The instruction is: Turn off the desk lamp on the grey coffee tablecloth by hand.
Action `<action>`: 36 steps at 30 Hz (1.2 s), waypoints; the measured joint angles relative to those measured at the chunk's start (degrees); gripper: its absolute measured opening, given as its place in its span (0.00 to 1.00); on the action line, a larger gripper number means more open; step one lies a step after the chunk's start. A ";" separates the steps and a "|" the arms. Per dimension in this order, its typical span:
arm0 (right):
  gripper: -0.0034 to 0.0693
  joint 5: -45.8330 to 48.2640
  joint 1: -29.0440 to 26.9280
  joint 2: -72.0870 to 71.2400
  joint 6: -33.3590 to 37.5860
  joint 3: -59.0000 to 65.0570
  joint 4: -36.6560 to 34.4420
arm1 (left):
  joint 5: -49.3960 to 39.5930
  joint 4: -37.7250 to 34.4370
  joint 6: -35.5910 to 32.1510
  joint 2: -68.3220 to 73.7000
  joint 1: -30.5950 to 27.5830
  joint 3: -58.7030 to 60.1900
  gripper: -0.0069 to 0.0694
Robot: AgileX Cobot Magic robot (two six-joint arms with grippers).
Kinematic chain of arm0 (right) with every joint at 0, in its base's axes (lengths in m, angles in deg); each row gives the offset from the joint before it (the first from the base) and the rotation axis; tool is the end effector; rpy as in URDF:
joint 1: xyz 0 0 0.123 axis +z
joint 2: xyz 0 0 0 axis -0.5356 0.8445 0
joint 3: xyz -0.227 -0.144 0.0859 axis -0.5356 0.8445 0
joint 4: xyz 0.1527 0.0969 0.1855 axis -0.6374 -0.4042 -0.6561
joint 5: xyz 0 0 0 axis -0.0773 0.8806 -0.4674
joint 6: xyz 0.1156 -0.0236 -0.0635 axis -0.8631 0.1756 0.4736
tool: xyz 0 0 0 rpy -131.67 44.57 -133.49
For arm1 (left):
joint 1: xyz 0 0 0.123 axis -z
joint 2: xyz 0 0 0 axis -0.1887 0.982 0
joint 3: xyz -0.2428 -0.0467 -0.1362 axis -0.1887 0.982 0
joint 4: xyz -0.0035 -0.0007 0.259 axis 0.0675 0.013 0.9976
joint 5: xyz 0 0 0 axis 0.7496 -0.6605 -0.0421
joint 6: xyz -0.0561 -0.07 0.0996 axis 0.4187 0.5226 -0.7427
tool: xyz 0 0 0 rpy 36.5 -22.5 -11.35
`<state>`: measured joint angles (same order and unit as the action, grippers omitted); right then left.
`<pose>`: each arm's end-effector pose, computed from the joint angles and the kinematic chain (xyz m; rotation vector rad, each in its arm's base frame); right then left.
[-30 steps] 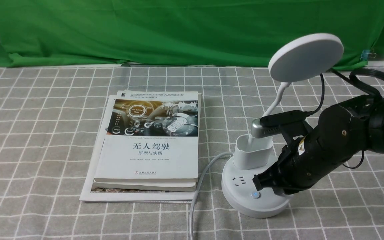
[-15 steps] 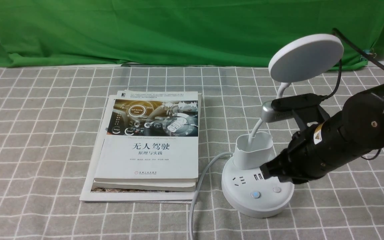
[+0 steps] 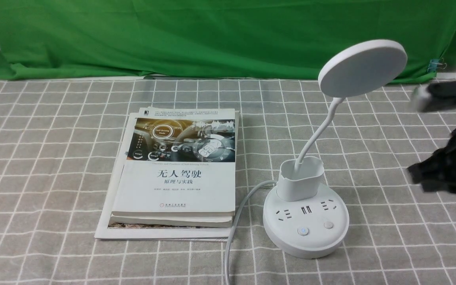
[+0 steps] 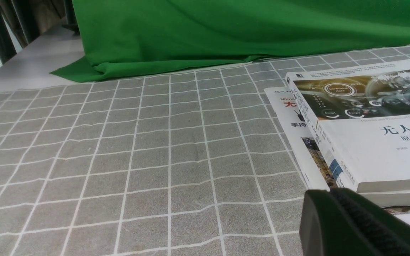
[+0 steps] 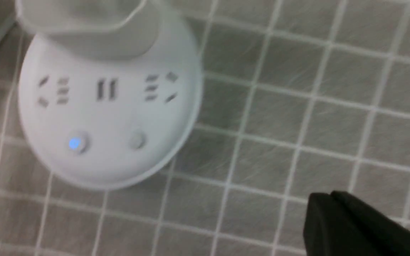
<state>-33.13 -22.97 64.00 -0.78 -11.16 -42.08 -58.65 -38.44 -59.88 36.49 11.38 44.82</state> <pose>0.2805 0.0531 0.2555 -0.2705 2.5879 0.1116 0.1082 -0.0014 0.1826 0.1257 1.7207 0.0908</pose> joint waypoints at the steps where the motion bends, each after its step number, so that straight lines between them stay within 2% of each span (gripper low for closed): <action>1: 0.08 -2.05 -1.47 -1.92 0.39 0.51 -0.47 | 0.00 0.00 0.00 0.00 0.00 0.00 0.09; 6: 0.08 -18.28 -4.75 -17.74 7.70 8.27 -2.04 | 0.00 0.00 0.00 0.00 0.00 0.00 0.09; 10: 0.08 -26.94 -4.75 -32.11 8.54 18.29 -2.33 | 0.00 0.00 0.00 0.00 0.00 0.00 0.09; 17: 0.09 -28.13 -4.75 -52.23 4.67 32.87 -2.39 | 0.00 0.00 0.00 0.00 0.00 0.00 0.09; 22: 0.10 -28.20 -4.75 -60.46 4.32 36.32 -2.39 | 0.00 0.00 0.00 0.00 0.00 0.00 0.09; 36: 0.14 -28.11 -4.75 -62.17 4.32 36.77 -2.51 | 0.00 0.00 0.00 0.00 0.00 0.00 0.09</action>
<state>-61.24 -27.72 1.83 3.54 25.61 -44.59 -58.65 -38.44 -59.88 36.49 11.38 44.82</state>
